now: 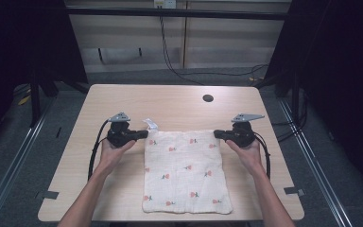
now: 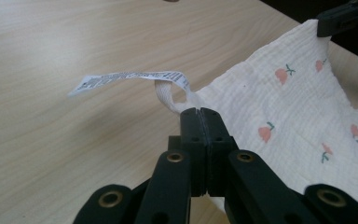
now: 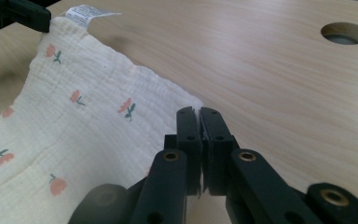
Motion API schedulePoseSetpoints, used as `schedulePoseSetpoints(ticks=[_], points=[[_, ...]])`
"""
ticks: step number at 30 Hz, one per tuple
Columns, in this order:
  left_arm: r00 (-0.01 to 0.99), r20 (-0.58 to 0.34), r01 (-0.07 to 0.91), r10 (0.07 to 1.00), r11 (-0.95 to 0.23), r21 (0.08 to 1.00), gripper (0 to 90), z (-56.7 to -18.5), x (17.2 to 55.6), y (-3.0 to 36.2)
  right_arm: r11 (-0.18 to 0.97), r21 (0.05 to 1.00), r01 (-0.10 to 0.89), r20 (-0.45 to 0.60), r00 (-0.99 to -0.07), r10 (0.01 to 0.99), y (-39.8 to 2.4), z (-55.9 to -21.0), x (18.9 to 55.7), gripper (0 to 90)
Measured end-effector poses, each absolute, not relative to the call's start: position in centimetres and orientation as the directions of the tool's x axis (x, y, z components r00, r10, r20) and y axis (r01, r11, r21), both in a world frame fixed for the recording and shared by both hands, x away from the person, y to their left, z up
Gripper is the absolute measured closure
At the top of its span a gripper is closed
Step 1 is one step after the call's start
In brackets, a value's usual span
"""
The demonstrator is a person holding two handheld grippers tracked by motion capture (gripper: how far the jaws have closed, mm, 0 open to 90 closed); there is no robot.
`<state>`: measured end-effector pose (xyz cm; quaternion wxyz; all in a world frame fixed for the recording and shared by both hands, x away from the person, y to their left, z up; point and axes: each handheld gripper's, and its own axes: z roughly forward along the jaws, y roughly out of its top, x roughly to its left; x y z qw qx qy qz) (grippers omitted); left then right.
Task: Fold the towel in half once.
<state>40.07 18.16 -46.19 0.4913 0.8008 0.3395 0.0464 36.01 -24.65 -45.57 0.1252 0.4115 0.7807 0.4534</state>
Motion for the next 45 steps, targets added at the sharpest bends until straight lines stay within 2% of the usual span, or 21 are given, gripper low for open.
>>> schedulePoseSetpoints(ticks=[5,15,24,36,39,42,45], points=[[0.783,-0.261,0.480,0.565,-0.280,0.832,89.5,-45.5,39.9,18.7,0.216,0.833,0.510,0.183,-0.621,0.762,-25.4,-44.8,35.6,87.8],[0.802,-0.253,0.466,0.541,-0.303,0.831,89.5,-45.1,39.0,18.2,0.218,0.832,0.510,0.205,-0.647,0.734,-25.1,-43.9,34.5,87.9],[0.813,-0.187,0.420,0.552,-0.332,0.844,89.5,-43.8,37.4,18.5,0.283,0.814,0.506,0.168,-0.673,0.720,-24.7,-43.8,34.0,87.9],[0.826,-0.182,0.410,0.533,-0.347,0.843,89.6,-43.0,35.9,19.1,0.273,0.823,0.499,0.171,-0.676,0.717,-25.8,-42.4,32.1,87.9],[0.838,-0.164,0.402,0.520,-0.386,0.830,89.5,-42.9,35.0,18.8,0.294,0.817,0.497,0.164,-0.688,0.707,-25.5,-42.6,31.8,88.0],[0.835,-0.193,0.418,0.515,-0.366,0.832,89.5,-43.0,34.5,19.1,0.299,0.820,0.489,0.161,-0.697,0.699,-25.3,-42.6,31.1,88.0],[0.840,-0.187,0.423,0.510,-0.398,0.814,89.5,-43.2,33.9,19.3,0.300,0.821,0.487,0.163,-0.702,0.693,-25.2,-42.5,30.4,87.9]])
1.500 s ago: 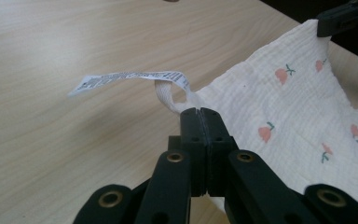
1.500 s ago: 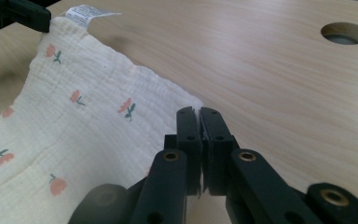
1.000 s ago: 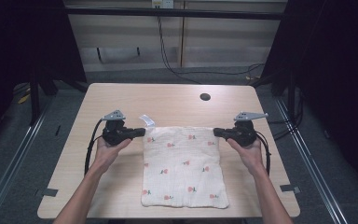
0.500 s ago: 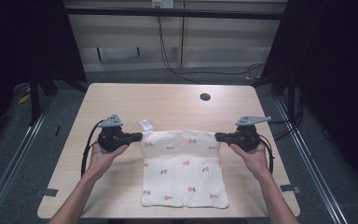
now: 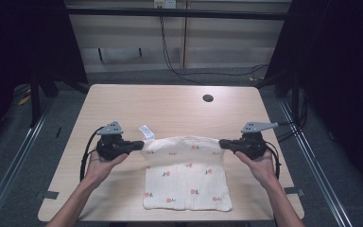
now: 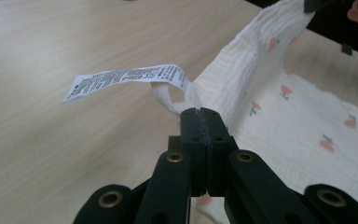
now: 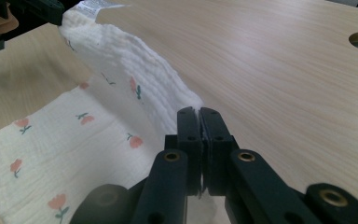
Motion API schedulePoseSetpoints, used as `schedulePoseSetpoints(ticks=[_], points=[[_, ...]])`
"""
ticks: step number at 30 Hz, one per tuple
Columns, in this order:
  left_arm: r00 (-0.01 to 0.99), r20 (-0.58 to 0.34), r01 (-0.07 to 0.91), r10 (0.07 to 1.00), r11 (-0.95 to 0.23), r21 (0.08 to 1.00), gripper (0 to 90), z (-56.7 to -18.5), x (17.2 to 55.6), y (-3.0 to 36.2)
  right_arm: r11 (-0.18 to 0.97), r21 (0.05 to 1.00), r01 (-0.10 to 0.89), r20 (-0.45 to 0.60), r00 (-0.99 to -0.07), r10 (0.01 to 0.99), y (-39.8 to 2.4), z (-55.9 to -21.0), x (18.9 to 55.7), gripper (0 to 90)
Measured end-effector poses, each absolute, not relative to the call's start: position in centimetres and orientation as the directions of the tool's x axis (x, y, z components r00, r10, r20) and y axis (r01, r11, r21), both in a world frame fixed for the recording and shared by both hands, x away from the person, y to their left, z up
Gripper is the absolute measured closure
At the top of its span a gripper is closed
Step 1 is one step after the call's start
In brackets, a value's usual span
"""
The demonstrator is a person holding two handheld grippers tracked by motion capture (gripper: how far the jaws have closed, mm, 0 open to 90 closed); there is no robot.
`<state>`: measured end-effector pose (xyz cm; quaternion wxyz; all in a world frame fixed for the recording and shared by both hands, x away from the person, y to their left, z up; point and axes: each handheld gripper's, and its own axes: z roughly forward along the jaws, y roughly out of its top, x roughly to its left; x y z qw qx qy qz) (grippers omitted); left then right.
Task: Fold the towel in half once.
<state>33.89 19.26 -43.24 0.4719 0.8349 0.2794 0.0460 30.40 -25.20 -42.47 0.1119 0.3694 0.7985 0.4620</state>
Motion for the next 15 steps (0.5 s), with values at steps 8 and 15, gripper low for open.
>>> schedulePoseSetpoints(ticks=[8,15], points=[[0.853,-0.208,0.432,0.479,-0.423,0.797,89.5,-43.2,32.5,19.1,0.293,0.827,0.480,0.168,-0.709,0.685,-25.4,-42.0,29.2,88.0],[0.868,-0.180,0.397,0.463,-0.430,0.811,89.6,-42.2,31.0,19.1,0.323,0.819,0.473,0.159,-0.730,0.665,-25.3,-41.7,27.6,88.0]])
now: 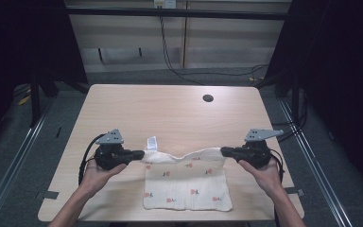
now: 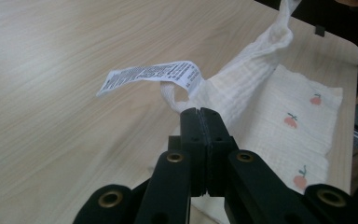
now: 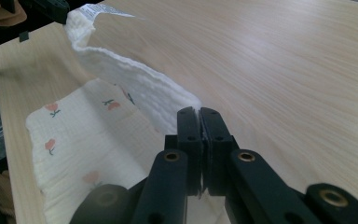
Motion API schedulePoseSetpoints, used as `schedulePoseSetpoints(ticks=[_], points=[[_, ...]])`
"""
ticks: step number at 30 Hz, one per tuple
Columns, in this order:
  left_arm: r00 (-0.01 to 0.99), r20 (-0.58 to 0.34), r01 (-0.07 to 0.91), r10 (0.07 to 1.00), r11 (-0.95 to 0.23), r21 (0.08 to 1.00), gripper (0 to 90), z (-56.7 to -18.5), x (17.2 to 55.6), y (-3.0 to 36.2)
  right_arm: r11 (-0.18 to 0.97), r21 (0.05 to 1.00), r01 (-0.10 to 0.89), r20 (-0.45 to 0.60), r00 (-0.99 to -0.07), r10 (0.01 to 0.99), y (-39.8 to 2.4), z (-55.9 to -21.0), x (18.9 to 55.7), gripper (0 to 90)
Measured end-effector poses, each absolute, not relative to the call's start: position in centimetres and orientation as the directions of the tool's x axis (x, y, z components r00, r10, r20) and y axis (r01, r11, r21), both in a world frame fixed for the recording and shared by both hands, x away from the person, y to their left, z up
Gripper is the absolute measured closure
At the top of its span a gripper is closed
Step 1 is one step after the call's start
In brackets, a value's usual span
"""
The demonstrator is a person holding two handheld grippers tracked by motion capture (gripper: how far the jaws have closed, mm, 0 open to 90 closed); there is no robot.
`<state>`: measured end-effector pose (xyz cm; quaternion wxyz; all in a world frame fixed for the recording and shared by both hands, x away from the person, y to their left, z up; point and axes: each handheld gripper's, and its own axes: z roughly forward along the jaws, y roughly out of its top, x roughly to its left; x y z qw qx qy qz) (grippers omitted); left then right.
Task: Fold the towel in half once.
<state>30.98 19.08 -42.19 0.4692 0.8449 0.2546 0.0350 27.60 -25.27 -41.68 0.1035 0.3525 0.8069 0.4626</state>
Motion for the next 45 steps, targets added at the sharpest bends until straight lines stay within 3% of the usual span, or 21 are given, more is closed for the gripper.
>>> schedulePoseSetpoints(ticks=[34,45], points=[[0.895,-0.240,0.423,0.375,-0.548,0.722,88.6,-46.9,26.8,18.8,0.421,0.740,0.525,0.171,-0.752,0.636,-25.8,-47.0,21.4,86.9],[0.919,-0.236,0.386,0.317,-0.593,0.707,78.9,-47.4,25.5,18.4,0.425,0.715,0.556,0.186,-0.737,0.650,-26.3,-47.5,20.3,80.0]])
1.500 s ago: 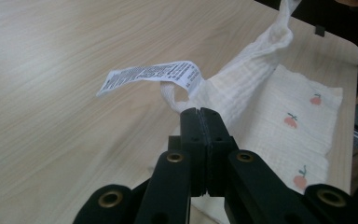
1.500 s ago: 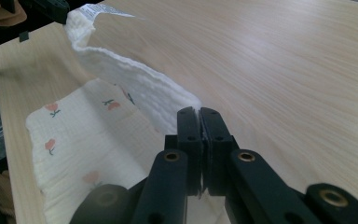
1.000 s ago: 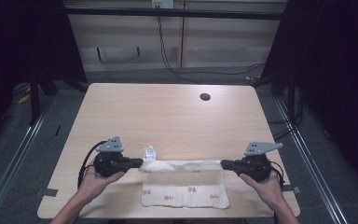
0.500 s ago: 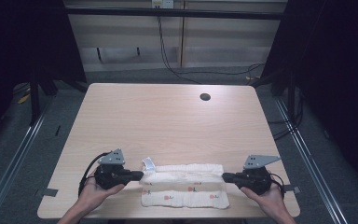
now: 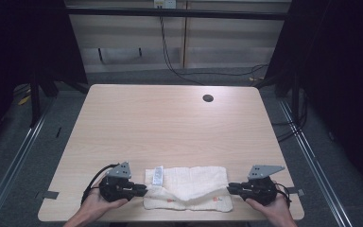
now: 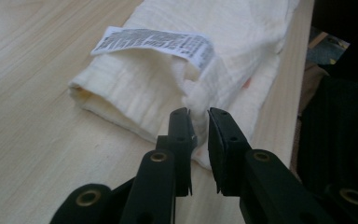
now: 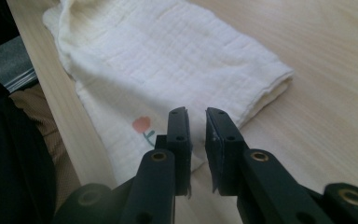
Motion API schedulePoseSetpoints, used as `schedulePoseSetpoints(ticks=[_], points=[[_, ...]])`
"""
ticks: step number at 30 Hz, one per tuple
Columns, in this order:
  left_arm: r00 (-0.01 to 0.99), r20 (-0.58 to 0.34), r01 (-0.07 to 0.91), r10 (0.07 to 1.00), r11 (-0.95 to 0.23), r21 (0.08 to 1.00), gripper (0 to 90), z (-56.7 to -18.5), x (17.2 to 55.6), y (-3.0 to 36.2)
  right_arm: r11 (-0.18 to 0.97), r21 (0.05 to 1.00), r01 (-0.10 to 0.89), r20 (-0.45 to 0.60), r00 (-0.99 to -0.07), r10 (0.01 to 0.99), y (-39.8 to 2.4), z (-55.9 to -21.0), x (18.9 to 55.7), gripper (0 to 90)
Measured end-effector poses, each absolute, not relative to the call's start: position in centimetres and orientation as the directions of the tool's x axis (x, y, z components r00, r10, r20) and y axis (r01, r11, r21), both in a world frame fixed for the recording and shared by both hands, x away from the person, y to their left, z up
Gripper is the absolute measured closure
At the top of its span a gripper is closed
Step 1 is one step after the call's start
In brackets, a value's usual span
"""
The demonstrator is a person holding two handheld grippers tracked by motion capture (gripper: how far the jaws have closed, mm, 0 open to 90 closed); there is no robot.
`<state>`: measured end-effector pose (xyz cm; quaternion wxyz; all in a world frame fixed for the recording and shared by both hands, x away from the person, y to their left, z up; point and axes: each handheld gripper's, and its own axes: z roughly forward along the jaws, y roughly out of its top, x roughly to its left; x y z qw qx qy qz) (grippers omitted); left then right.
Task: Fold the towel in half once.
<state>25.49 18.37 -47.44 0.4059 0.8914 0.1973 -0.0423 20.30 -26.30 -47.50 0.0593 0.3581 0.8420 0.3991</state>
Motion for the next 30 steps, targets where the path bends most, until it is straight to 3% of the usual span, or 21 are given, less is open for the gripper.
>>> schedulePoseSetpoints(ticks=[9,16,22,25,30], points=[[0.911,-0.242,0.398,0.335,-0.555,0.730,76.4,-46.8,25.6,19.5,0.420,0.726,0.545,0.167,-0.732,0.661,-25.8,-47.1,20.1,72.6],[0.901,-0.211,0.405,0.380,-0.558,0.724,73.9,-46.8,27.7,18.2,0.421,0.733,0.535,0.108,-0.702,0.704,-25.2,-46.9,22.7,61.7],[0.896,-0.210,0.418,0.392,-0.579,0.701,73.2,-47.3,30.2,16.3,0.423,0.712,0.560,0.089,-0.670,0.737,-24.7,-47.3,25.9,61.3],[0.897,-0.195,0.412,0.396,-0.591,0.694,73.5,-47.7,30.5,15.9,0.416,0.692,0.590,0.101,-0.650,0.753,-24.6,-48.0,27.2,56.3],[0.899,-0.174,0.408,0.402,-0.625,0.666,73.9,-48.6,30.4,15.5,0.445,0.656,0.610,0.087,-0.647,0.757,-24.2,-49.3,27.6,54.6]])
